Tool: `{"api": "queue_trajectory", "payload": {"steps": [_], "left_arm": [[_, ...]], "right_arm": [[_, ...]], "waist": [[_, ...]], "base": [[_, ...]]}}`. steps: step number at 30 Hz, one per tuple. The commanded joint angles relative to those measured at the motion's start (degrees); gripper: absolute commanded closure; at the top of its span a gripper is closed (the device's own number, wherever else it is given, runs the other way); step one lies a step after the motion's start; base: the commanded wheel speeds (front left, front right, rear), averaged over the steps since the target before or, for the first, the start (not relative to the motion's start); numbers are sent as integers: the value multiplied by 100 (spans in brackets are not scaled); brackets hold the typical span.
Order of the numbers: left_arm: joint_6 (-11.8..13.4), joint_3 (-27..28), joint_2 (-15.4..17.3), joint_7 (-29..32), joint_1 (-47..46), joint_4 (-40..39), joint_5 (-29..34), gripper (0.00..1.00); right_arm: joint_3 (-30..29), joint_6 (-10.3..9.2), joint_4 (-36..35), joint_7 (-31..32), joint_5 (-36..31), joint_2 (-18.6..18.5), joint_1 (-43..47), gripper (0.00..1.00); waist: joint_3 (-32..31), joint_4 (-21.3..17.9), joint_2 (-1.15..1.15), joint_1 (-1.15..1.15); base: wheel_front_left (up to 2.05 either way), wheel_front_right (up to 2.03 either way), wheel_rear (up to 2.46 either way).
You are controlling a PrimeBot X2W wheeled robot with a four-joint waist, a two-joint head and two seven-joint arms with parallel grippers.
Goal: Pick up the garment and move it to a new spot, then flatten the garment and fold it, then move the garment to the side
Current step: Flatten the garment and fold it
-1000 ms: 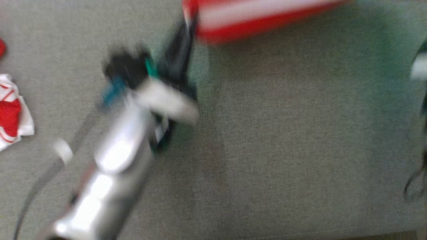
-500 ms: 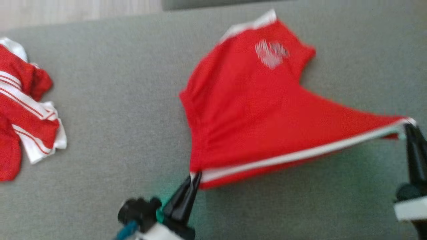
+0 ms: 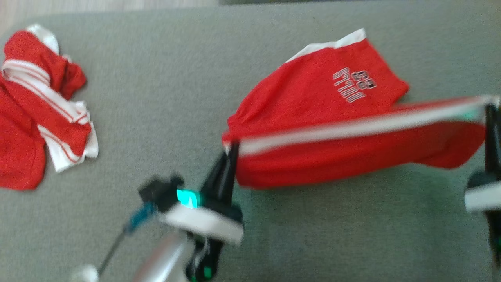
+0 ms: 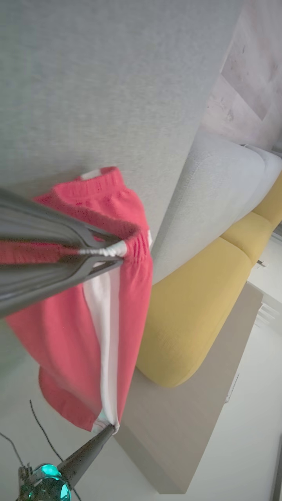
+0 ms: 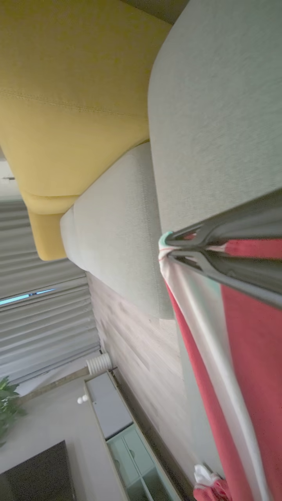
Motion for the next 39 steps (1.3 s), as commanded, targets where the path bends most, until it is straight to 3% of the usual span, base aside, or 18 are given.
{"api": "queue_trajectory", "payload": {"steps": [1,7,18,19,20,21,22,23,27,31,39], "left_arm": [[-19,271,-34,0,-458,1,-125,100],[-40,242,-100,-105,-1609,860,-639,100],[76,-474,-105,-405,-3039,2200,-1587,98],[69,-523,-105,-416,-3102,2276,-1648,93],[67,-569,-105,-424,-3159,2354,-1687,75],[61,-611,-105,-429,-3201,2415,-1720,62],[47,-644,-105,-432,-3226,2449,-1752,40],[32,-661,-105,-433,-3233,2463,-1803,0],[61,-599,-105,-435,-3228,2432,-1710,0],[254,-359,-106,-435,-2974,2137,-1023,0],[1360,277,-98,-436,-1574,512,2063,0]], "right_arm": [[103,-5,14,-39,-38,-201,-493,100],[379,-5,1064,-41,-179,-510,-1949,100],[1362,-5,3053,-9,-370,-782,-3970,100],[1460,-5,3200,-27,-380,-783,-4075,100],[1544,-5,3345,-57,-374,-778,-4169,100],[1613,-5,3473,-106,-367,-772,-4251,92],[1688,-5,3568,-179,-340,-769,-4319,62],[1752,-5,3650,-255,-297,-772,-4369,5],[1854,-5,3800,-506,-138,-841,-4365,0],[1963,-5,3768,-566,279,-956,-4015,0],[1876,-5,3682,-262,659,-1255,-3377,0]], "waist": [[332,229,0,-1],[838,477,0,-1],[1398,672,0,-1],[1423,674,0,-1],[1438,676,0,-1],[1449,678,0,-1],[1455,683,0,-1],[1457,688,0,-1],[1396,710,0,-1],[1233,672,0,-1],[1074,695,0,-1]], "base": [[0,0,0],[0,0,0],[0,0,0],[0,0,0],[0,0,0],[0,0,0],[0,0,0],[0,0,0],[0,0,0],[0,0,0],[0,0,0]]}}
